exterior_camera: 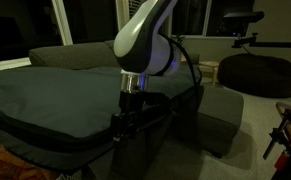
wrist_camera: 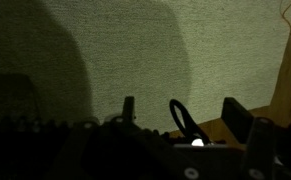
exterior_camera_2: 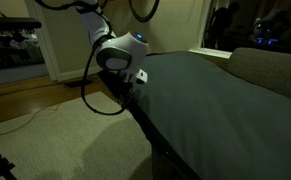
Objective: Close the zip
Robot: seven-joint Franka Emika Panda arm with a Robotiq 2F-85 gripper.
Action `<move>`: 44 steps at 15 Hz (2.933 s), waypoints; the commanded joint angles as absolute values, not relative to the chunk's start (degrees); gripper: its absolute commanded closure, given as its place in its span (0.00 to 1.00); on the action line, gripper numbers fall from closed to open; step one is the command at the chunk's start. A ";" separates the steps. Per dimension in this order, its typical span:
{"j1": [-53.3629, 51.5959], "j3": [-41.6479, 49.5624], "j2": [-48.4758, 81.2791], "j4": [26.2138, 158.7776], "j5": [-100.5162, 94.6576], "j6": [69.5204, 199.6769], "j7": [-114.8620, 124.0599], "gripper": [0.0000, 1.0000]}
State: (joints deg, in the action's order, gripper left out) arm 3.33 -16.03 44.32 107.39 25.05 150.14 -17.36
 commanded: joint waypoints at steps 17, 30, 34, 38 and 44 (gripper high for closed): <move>4.95 -17.64 42.15 111.00 24.29 156.03 -15.99 0.93; 9.61 -15.39 38.19 115.15 24.45 157.94 -16.51 0.96; 12.71 -14.79 34.87 118.50 24.85 157.63 -16.90 0.96; 15.12 -13.67 32.55 122.04 24.97 157.78 -17.30 0.96; 16.65 -12.97 31.39 124.60 25.53 158.39 -17.57 0.96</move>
